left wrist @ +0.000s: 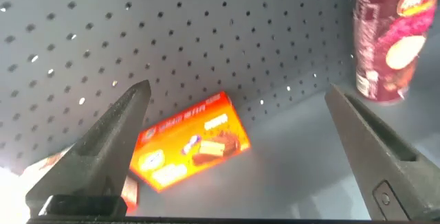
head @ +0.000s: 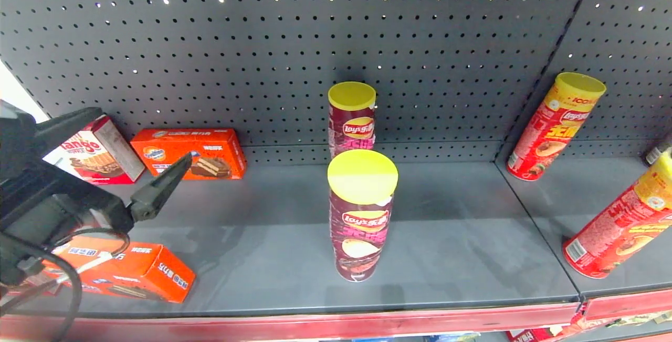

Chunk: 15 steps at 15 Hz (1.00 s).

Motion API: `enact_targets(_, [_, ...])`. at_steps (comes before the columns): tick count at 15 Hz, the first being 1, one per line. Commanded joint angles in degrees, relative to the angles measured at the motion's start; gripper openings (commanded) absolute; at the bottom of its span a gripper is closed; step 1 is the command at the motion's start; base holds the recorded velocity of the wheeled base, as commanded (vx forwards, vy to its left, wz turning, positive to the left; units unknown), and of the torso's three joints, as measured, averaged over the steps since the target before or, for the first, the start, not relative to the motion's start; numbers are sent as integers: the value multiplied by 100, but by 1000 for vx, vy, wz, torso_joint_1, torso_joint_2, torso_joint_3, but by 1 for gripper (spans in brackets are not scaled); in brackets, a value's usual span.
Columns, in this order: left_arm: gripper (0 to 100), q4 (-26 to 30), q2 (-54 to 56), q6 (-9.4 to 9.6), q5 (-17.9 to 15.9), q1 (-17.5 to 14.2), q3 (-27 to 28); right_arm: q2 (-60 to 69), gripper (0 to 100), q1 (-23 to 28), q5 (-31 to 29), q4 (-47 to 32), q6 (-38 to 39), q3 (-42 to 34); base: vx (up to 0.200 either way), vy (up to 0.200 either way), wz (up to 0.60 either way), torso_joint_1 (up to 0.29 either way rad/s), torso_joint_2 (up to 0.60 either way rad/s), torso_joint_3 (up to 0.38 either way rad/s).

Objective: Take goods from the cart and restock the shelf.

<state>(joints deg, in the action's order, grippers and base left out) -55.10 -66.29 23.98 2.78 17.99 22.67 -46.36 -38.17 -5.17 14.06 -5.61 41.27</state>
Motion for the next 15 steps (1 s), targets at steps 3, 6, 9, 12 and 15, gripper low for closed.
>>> enact_targets(3, [100,87,1338,-95,118,-33,-756,1876,100,20,-72,-201,-2,-1068,0,0,0,0,0,0])
enact_targets(6, [100,1177,2824,-157,337,-68,-932,3072,100,11,-37,-711,-11,-1868,0,0,0,0,0,0])
enact_targets(9, [100,3084,4414,-157,355,-59,-905,3757,100,2,16,-1309,-11,-2263,0,0,0,0,0,0])
enact_targets(12, [100,5176,6093,-165,355,-103,-756,4126,100,2,16,-1520,-2,-2685,0,0,0,0,0,0])
enact_targets(15, [100,5765,6594,-236,355,-77,-896,4328,100,2,16,-1520,-2,-3283,0,0,0,0,0,0])
